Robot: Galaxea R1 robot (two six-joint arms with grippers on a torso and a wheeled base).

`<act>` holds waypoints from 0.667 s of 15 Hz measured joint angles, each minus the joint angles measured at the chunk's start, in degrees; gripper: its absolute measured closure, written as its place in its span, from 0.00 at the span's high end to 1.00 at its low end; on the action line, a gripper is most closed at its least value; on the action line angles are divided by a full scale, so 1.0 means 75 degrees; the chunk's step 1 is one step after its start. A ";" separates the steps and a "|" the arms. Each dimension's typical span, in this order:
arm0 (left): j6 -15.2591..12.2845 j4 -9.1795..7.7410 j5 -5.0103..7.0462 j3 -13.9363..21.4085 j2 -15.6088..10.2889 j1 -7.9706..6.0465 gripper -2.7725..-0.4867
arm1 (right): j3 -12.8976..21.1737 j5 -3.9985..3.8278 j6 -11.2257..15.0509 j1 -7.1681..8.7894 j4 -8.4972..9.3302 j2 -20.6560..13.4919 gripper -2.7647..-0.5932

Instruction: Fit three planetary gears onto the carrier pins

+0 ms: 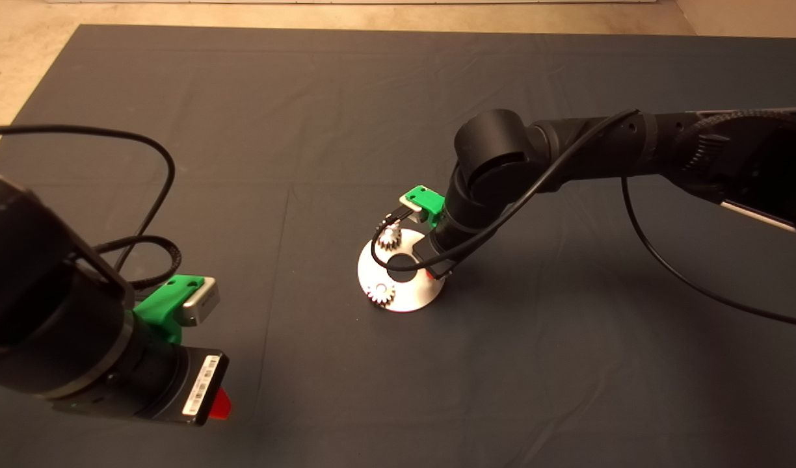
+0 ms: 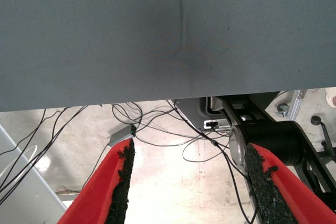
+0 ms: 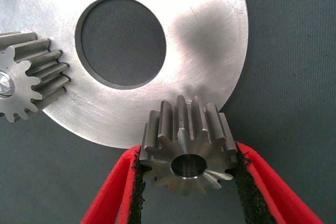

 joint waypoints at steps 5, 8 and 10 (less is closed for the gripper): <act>0.0000 0.0000 0.0000 0.0000 0.0000 0.0000 0.42 | 0.0081 0.0015 0.0000 0.0002 0.0000 -0.0003 0.27; 0.0000 -0.0002 0.0000 0.0000 0.0000 0.0001 0.42 | 0.0309 0.0016 0.0003 0.0005 0.0000 -0.0007 0.32; 0.0000 0.0000 0.0000 0.0000 0.0000 0.0001 0.42 | 0.0485 0.0023 0.0003 0.0059 0.0026 -0.0115 0.36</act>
